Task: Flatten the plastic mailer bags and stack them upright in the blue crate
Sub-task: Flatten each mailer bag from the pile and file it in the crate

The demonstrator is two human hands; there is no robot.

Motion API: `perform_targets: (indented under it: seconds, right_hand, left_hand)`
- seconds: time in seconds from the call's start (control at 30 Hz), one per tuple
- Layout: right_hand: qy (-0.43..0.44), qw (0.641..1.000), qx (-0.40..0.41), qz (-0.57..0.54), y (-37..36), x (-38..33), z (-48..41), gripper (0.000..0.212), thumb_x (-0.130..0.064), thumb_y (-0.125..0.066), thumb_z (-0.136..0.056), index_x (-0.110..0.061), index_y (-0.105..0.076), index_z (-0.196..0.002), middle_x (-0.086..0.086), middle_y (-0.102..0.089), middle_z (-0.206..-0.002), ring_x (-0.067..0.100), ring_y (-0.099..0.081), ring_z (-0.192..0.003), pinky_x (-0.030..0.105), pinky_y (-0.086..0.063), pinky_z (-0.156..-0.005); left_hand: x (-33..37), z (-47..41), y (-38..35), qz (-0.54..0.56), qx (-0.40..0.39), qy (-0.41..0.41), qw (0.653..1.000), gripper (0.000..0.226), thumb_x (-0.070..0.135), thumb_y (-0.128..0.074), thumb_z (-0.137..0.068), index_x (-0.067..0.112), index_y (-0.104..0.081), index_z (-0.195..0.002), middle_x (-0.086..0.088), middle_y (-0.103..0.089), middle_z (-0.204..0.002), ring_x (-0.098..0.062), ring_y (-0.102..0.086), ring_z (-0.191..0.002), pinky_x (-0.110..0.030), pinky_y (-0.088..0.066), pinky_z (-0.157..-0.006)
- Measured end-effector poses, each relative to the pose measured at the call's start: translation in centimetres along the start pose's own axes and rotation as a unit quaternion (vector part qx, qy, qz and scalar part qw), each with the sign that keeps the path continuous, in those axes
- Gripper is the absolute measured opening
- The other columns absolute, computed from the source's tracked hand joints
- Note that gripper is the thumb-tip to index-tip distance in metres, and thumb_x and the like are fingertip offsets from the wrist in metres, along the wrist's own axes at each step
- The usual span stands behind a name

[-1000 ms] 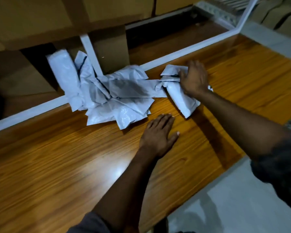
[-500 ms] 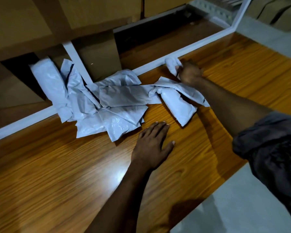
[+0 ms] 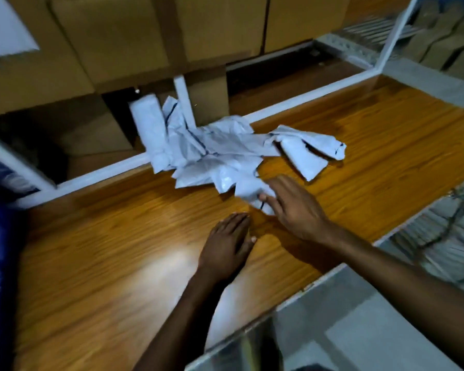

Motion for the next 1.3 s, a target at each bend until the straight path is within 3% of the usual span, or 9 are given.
perform_targets:
  seconds: [0.1, 0.2, 0.33, 0.4, 0.53, 0.7, 0.87, 1.03, 1.3]
  right_hand:
    - [0.048, 0.998, -0.038, 0.029, -2.3, -5.5, 4.9, 0.025, -0.031, -0.051, -0.101, -0.015, -0.059, -0.118, 0.006, -0.056, -0.105, 0.029, -0.056, -0.095, 0.040, -0.047, -0.074]
    - [0.071, 0.991, -0.086, 0.072, -4.1, -10.3, 8.0, 0.036, -0.025, -0.066, -0.090, -0.021, -0.058, -0.124, 0.003, -0.059, -0.112, 0.027, -0.056, -0.100, 0.040, -0.040, -0.080]
    - [0.142, 0.959, -0.222, 0.106, -6.9, -14.5, 10.8, 0.051, -0.049, -0.049, -0.098, -0.027, -0.051, -0.143, 0.000, -0.053, -0.148, 0.020, -0.045, -0.138, 0.047, -0.027, -0.108]
    - [0.098, 0.961, -0.245, 0.086, -6.9, -15.2, 11.7, 0.061, -0.057, -0.027, -0.102, -0.027, -0.040, -0.154, -0.003, -0.033, -0.163, 0.016, -0.026, -0.152, 0.050, -0.014, -0.117]
    - [-0.018, 0.981, -0.164, 0.103, -5.3, -15.4, 11.3, 0.055, -0.045, -0.020, -0.108, -0.023, -0.035, -0.157, -0.004, -0.029, -0.165, 0.013, -0.020, -0.153, 0.045, -0.020, -0.122]
    - [-0.061, 0.952, -0.267, 0.135, -7.8, -13.4, 10.3, 0.086, -0.058, 0.012, -0.093, -0.019, -0.020, -0.161, -0.001, -0.014, -0.169, 0.016, -0.006, -0.157, 0.045, -0.007, -0.124]
    - [-0.058, 0.959, -0.252, 0.118, -8.9, -10.9, 9.8, 0.063, -0.054, -0.009, -0.108, -0.025, -0.003, -0.163, -0.002, -0.003, -0.170, 0.015, 0.004, -0.156, 0.043, -0.002, -0.125]
    - [-0.024, 0.960, -0.252, 0.120, -9.8, -9.9, 10.0, 0.063, -0.052, -0.014, -0.108, -0.023, -0.004, -0.163, 0.001, -0.004, -0.170, 0.018, 0.004, -0.157, 0.042, 0.005, -0.125]
    - [0.004, 0.958, -0.258, 0.123, -10.4, -9.1, 11.3, 0.065, -0.051, -0.016, -0.108, -0.019, -0.008, -0.163, 0.005, -0.004, -0.170, 0.022, 0.002, -0.157, 0.049, -0.007, -0.126]
  left_hand:
    - [-1.9, 6.6, 2.2, 0.007, 0.031, 0.032, 0.999, 0.042, 0.047, -0.039, -0.109, 0.028, -0.057, -0.142, 0.006, -0.052, -0.151, -0.019, -0.041, -0.145, -0.038, -0.034, -0.115]
    - [-3.0, 13.2, 4.8, 0.055, 0.153, 0.120, 0.979, 0.032, 0.025, -0.051, -0.105, 0.024, -0.063, -0.135, 0.005, -0.061, -0.139, -0.019, -0.054, -0.130, -0.033, -0.041, -0.106]
    - [-5.0, 20.5, 7.3, 0.238, 0.315, 0.300, 0.868, 0.032, 0.035, -0.045, -0.108, 0.026, -0.061, -0.134, 0.007, -0.064, -0.128, -0.016, -0.061, -0.119, -0.037, -0.048, -0.099]
    - [-5.0, 22.2, 7.9, 0.248, 0.299, 0.301, 0.871, 0.045, 0.048, -0.040, -0.106, 0.025, -0.058, -0.140, 0.003, -0.060, -0.138, -0.020, -0.057, -0.126, -0.040, -0.048, -0.103]
    - [-1.3, 20.9, 9.4, 0.186, 0.247, 0.229, 0.923, 0.051, 0.045, -0.039, -0.106, 0.020, -0.053, -0.148, -0.001, -0.053, -0.152, -0.020, -0.046, -0.140, -0.039, -0.040, -0.114]
    - [2.4, 15.0, 7.3, 0.031, 0.055, 0.137, 0.989, 0.060, 0.040, -0.020, -0.110, 0.007, -0.032, -0.159, -0.010, -0.026, -0.168, -0.023, -0.019, -0.157, -0.035, -0.015, -0.126]
    - [0.8, 14.4, 3.9, -0.046, 0.000, 0.151, 0.987, 0.060, 0.038, -0.014, -0.111, 0.010, -0.008, -0.164, -0.006, -0.002, -0.172, -0.019, -0.001, -0.159, -0.039, -0.010, -0.129]
    - [0.0, 14.7, 2.4, -0.110, 0.024, 0.138, 0.984, 0.060, 0.035, -0.019, -0.110, 0.010, -0.011, -0.164, -0.007, -0.004, -0.172, -0.019, 0.000, -0.159, -0.042, -0.016, -0.128]
    - [0.6, 16.1, 1.4, -0.124, 0.049, 0.161, 0.978, 0.059, 0.034, -0.027, -0.109, 0.016, -0.019, -0.164, -0.003, -0.015, -0.171, -0.018, -0.009, -0.159, -0.042, -0.020, -0.126]
Point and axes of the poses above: each hand's wrist, its own z-axis away from the middle knuckle, its own y-axis out of the back of the hand, x = y × z, the point moved 4 cm from there along -z, towards the middle knuckle
